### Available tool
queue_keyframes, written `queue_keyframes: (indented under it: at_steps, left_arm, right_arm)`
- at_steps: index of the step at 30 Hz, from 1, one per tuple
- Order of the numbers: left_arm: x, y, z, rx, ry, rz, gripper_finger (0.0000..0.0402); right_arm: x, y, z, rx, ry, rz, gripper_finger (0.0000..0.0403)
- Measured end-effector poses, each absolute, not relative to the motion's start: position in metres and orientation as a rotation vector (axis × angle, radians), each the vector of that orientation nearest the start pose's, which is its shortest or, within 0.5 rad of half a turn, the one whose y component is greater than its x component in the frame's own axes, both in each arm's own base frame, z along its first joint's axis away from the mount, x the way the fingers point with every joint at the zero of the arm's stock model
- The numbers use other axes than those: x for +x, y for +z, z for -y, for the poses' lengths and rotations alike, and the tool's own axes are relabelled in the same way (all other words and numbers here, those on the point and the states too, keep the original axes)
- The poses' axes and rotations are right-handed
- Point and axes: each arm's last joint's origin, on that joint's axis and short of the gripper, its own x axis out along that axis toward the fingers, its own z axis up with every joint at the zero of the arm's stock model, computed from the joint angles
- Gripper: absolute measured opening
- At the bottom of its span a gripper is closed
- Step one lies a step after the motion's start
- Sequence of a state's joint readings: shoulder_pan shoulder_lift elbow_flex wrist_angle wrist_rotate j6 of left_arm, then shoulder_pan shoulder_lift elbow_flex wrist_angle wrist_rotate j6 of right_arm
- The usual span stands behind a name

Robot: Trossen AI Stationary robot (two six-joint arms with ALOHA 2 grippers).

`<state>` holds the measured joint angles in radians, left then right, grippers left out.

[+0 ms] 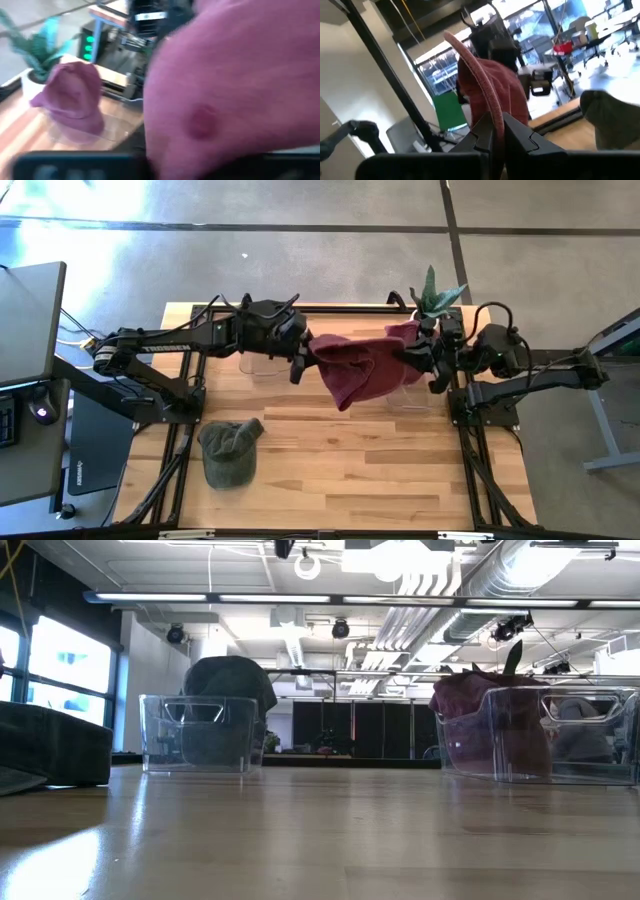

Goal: Pick & Place hat
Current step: Put the red cap into the right transparent bin

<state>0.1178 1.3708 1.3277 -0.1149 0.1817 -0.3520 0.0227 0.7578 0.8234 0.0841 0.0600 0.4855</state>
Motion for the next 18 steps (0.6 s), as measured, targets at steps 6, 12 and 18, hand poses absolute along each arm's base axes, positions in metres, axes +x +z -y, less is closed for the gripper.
queue_keyframes:
  at_steps: [6,12,18]
  left_arm:
    - [0.308,0.394,-0.03,-0.479,-0.065,-0.207,0.0019]
    - [0.3,0.37,-0.03,-0.72,0.075,-0.449,0.0005]
    - [0.295,0.348,-0.034,-0.963,0.286,-0.631,0.0002]
  right_arm:
    - [0.165,0.356,0.0,0.493,-0.111,-0.03,0.0039]
    - [0.154,0.337,0.01,0.485,-0.223,-0.256,0.0136]
    - [0.154,0.35,0.011,0.443,-0.231,-0.339,0.0226]
